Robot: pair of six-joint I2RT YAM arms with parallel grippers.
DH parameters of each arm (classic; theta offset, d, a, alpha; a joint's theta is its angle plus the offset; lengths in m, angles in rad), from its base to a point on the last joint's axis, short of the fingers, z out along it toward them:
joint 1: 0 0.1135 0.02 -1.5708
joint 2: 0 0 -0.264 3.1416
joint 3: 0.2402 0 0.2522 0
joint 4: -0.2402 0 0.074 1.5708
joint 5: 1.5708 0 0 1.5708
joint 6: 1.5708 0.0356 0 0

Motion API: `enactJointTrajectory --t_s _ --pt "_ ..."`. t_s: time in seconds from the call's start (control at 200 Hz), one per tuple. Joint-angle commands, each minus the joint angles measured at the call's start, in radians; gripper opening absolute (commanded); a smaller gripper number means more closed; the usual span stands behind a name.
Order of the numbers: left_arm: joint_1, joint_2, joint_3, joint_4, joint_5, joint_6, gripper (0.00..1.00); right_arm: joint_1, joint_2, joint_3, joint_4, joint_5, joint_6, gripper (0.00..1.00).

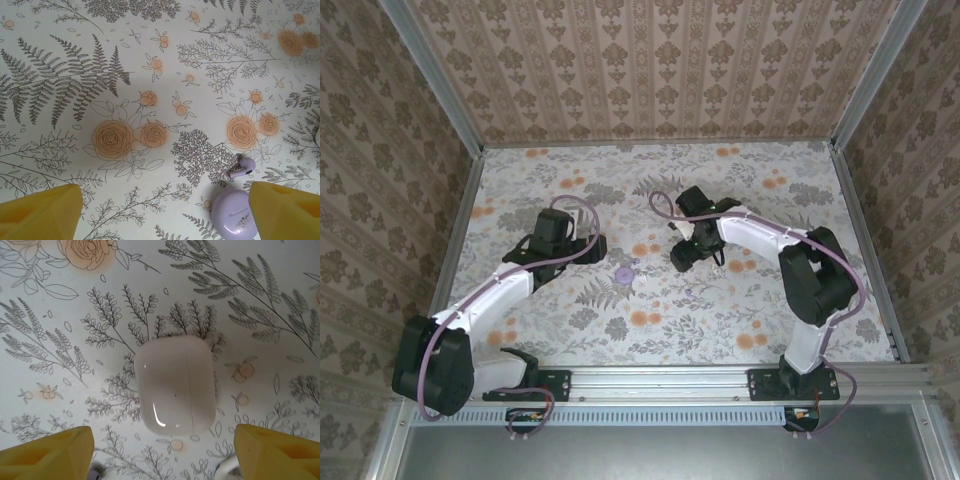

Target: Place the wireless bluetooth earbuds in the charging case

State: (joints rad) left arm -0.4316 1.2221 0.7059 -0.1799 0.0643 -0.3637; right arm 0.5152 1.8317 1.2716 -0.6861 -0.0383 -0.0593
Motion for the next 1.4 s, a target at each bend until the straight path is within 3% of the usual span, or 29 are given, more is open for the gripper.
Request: enactJointTrajectory --t_s 0.0,0.36,0.57,0.77,0.975,1.28,1.345,1.39 --pt "-0.002 -0.018 -0.009 -0.019 -0.001 -0.009 0.87 0.006 0.055 0.048 -0.032 -0.009 -0.044 0.73" --pt "-0.001 -0.021 -0.022 -0.021 -0.01 -0.014 0.87 0.006 0.142 0.072 -0.02 0.024 -0.054 0.7" --pt "-0.001 -0.019 -0.021 -0.02 -0.012 -0.015 0.87 0.007 0.149 0.063 -0.005 0.038 -0.062 0.55" --pt "-0.002 -0.01 -0.009 -0.03 0.016 -0.021 0.87 0.006 0.078 0.01 0.063 0.052 -0.071 0.49" --pt "-0.001 0.007 0.045 -0.083 0.124 -0.03 0.83 0.018 -0.092 -0.133 0.252 0.029 -0.117 0.45" --pt "-0.015 0.02 0.108 -0.109 0.363 -0.07 0.76 0.05 -0.329 -0.313 0.564 -0.156 -0.186 0.41" --pt "-0.017 0.018 0.115 -0.098 0.41 -0.075 0.72 0.066 -0.356 -0.346 0.624 -0.196 -0.24 0.41" --pt "-0.016 0.013 0.12 -0.082 0.443 -0.063 0.64 0.08 -0.374 -0.375 0.67 -0.237 -0.303 0.41"
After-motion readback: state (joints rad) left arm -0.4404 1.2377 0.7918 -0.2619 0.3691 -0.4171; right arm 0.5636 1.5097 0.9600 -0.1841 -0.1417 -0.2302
